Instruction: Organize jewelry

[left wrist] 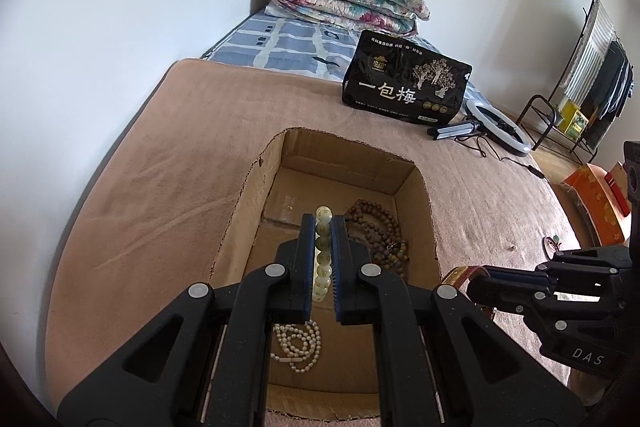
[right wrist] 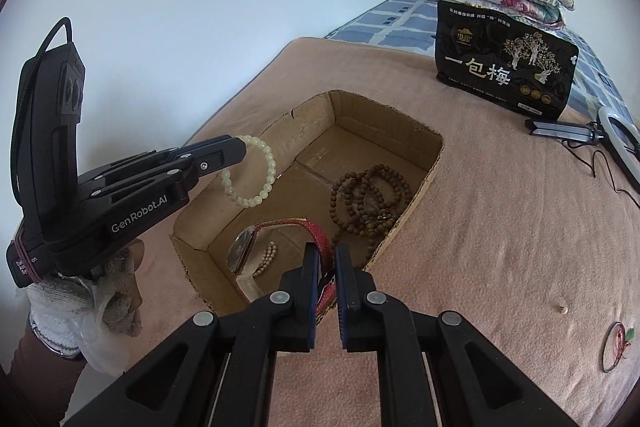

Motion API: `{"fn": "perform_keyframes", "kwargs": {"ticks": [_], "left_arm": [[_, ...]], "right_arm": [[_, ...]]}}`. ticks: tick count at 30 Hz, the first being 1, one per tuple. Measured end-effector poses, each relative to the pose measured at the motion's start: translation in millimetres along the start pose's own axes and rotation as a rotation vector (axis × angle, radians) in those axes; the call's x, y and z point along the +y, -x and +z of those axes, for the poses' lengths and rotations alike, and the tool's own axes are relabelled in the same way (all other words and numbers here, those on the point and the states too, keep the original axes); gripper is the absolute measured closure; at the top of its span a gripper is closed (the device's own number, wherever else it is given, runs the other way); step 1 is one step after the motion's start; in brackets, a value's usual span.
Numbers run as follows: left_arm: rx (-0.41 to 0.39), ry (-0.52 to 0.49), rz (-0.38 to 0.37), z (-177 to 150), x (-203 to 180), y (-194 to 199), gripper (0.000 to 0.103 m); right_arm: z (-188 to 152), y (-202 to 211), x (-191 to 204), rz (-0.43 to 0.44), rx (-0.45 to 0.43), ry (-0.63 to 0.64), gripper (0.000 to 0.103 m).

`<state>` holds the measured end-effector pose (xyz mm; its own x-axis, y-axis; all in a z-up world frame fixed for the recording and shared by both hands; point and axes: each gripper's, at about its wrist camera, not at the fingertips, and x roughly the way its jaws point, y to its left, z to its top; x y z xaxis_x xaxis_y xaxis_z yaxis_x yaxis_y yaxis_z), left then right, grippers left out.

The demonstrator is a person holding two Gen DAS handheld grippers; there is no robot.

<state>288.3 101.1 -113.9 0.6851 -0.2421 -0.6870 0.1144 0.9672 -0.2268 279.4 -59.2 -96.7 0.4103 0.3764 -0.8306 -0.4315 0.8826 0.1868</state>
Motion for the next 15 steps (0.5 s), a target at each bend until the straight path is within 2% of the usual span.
{"fn": "perform_keyframes", "kwargs": {"ticks": [15], "left_arm": [[0.009, 0.004, -0.005, 3, 2, -10, 0.098]], "right_arm": [[-1, -25, 1, 0.054, 0.036, -0.005, 0.097]]}}
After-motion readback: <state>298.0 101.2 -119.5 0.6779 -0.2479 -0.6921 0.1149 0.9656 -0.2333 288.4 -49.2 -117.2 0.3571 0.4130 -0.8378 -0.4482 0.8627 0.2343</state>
